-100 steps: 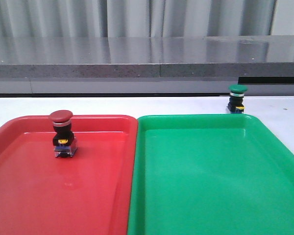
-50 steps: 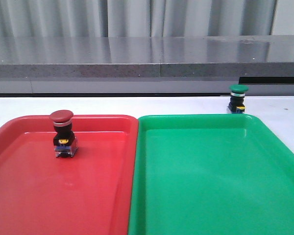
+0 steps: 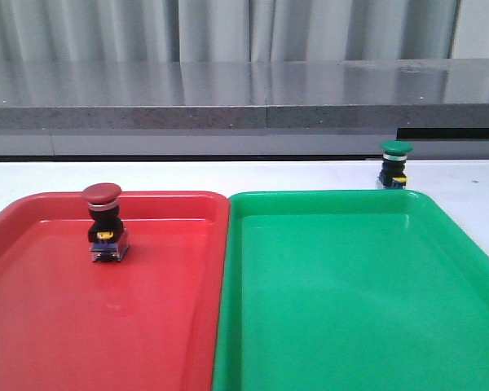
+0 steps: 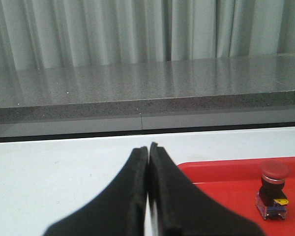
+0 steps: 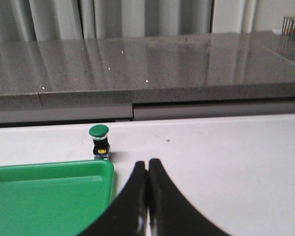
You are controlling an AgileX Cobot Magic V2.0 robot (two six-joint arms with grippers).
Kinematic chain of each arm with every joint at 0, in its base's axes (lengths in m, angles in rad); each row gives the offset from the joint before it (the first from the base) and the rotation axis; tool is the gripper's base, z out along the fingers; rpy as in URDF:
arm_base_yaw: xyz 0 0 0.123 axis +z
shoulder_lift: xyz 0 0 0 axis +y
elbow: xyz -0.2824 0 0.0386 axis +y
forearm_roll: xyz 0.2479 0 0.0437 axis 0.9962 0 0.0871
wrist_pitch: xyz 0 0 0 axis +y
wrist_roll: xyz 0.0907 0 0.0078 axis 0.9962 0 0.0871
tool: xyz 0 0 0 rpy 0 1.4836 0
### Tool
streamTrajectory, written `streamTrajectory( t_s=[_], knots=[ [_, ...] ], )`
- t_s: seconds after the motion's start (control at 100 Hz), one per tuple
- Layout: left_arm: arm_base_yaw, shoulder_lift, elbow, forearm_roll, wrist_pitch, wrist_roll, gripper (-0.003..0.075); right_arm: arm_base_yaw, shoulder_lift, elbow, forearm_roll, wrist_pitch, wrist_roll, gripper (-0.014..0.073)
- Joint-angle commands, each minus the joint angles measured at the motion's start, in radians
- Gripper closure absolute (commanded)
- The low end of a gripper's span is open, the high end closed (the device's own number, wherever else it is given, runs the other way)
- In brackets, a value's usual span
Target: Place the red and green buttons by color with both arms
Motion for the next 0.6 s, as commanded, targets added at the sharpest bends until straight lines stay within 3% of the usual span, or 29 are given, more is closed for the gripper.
streamTrajectory(
  t_s=[0.0, 0.27, 0.59],
  knots=[
    [0.000, -0.034, 0.028, -0.005, -0.078, -0.002, 0.0739, -0.004, 0.115, -0.128, 0.003, 0.026, -0.004, 0.0661],
    [0.000, -0.034, 0.028, -0.005, -0.078, -0.002, 0.0739, -0.004, 0.415, -0.369, 0.019, 0.193, -0.004, 0.0661],
    [0.000, -0.034, 0.028, -0.005, -0.078, -0.002, 0.0739, -0.004, 0.526, -0.415, 0.048, 0.197, -0.004, 0.0661]
  ],
)
